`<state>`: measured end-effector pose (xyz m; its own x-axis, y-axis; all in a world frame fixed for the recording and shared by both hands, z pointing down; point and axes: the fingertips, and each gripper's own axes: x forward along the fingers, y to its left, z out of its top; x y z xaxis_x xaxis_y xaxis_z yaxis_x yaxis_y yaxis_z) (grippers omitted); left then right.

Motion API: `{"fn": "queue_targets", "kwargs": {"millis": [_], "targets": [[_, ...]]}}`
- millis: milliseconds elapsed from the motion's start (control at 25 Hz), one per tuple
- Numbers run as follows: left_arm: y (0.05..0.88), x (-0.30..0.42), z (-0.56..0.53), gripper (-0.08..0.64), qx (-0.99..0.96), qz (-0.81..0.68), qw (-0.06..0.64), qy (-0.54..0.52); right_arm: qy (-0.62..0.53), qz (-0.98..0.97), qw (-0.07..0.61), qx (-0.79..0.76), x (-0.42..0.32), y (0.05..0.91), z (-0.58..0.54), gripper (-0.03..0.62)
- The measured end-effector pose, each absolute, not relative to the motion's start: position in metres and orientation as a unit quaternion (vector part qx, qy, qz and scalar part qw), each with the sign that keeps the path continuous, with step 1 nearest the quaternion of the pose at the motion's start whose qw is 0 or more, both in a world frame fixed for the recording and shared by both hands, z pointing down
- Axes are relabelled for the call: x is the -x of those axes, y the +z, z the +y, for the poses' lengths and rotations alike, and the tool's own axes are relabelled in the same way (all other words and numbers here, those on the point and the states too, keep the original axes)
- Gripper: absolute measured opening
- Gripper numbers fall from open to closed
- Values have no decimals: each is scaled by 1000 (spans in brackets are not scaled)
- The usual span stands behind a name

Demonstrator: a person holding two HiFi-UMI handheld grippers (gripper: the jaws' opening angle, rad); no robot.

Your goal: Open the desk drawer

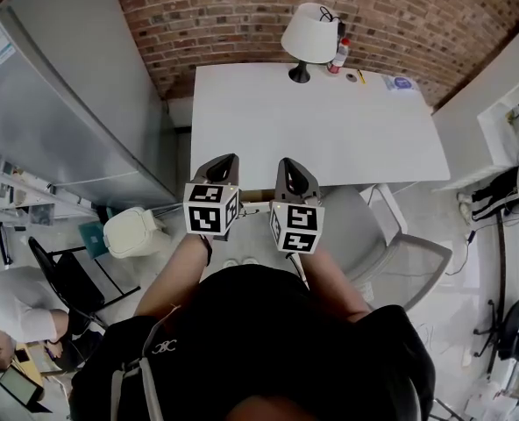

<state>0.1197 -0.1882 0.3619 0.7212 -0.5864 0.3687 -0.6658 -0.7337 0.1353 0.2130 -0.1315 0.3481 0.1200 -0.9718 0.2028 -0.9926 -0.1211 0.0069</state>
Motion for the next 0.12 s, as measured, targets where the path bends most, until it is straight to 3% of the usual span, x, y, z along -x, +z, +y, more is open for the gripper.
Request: {"fn": "queue_targets", "kwargs": {"millis": [120], "targets": [[364,-119,-189,-3,-918,-341,132,153,79,-659,69,-744,-212,351,-133,-2]]}}
